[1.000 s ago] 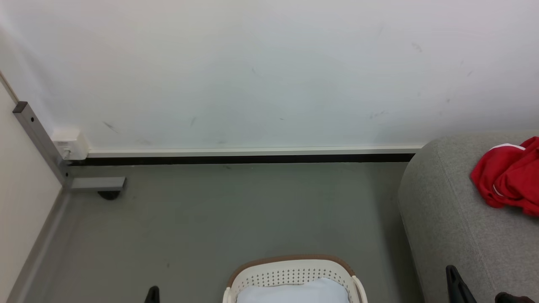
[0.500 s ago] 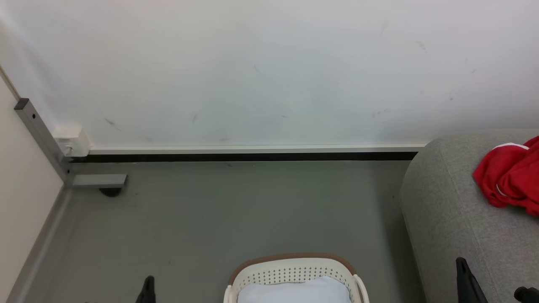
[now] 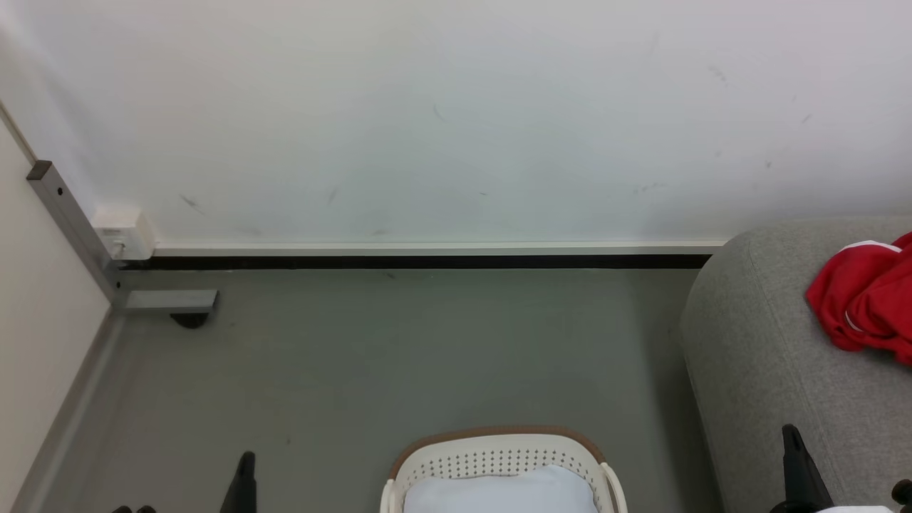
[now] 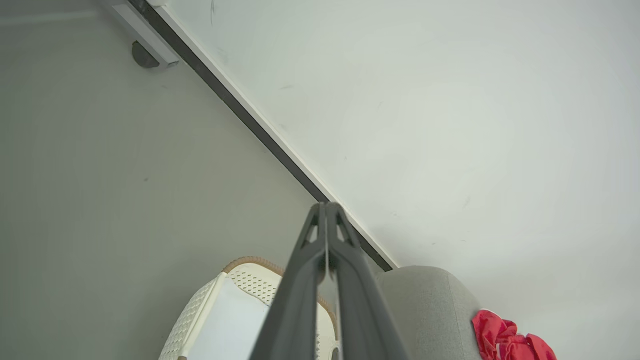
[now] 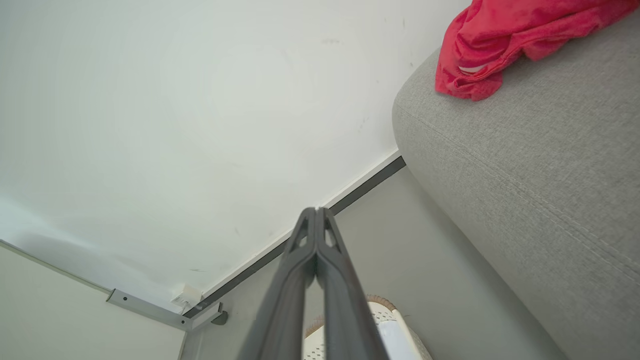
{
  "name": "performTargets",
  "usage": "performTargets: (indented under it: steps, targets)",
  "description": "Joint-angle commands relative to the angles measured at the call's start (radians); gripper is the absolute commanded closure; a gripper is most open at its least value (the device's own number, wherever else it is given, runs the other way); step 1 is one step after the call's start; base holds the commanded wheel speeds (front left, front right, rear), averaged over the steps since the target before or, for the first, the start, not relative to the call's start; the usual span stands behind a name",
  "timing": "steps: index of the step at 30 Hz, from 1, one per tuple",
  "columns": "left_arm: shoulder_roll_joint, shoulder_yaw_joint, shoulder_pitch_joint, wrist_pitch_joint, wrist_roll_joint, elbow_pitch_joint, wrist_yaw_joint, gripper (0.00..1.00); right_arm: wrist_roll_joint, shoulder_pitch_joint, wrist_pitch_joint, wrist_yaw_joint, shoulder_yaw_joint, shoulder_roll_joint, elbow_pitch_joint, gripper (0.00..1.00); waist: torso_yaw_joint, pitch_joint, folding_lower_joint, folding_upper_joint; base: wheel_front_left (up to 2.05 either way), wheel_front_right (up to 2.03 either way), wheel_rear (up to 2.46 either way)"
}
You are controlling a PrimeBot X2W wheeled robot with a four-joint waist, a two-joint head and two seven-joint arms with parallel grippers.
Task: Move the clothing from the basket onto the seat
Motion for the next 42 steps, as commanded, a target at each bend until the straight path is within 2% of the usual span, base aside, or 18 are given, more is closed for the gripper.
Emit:
performTargets:
  steps: [1, 18, 42]
  targets:
    - [0.006, 0.007, -0.025, 0.009, -0.032, -0.014, -0.006, 1.0, 0.035, -0.023, 0.008, -0.001, -0.007, -0.01, -0.018, 1.0, 0.001, 0.001, 0.0, 0.0, 0.0, 0.0, 0.0]
    - [0.007, 0.032, -0.051, 0.06, -0.223, -0.025, -0.024, 1.0, 0.237, -0.038, 0.061, -0.001, -0.025, -0.013, -0.036, 1.0, 0.008, 0.01, 0.0, 0.0, 0.0, 0.0, 0.0]
    - [0.009, 0.06, -0.079, 0.119, -0.436, -0.036, -0.044, 1.0, 0.465, -0.055, 0.119, -0.002, -0.047, -0.016, -0.056, 1.0, 0.019, 0.022, 0.0, 0.0, 0.0, 0.0, 0.0]
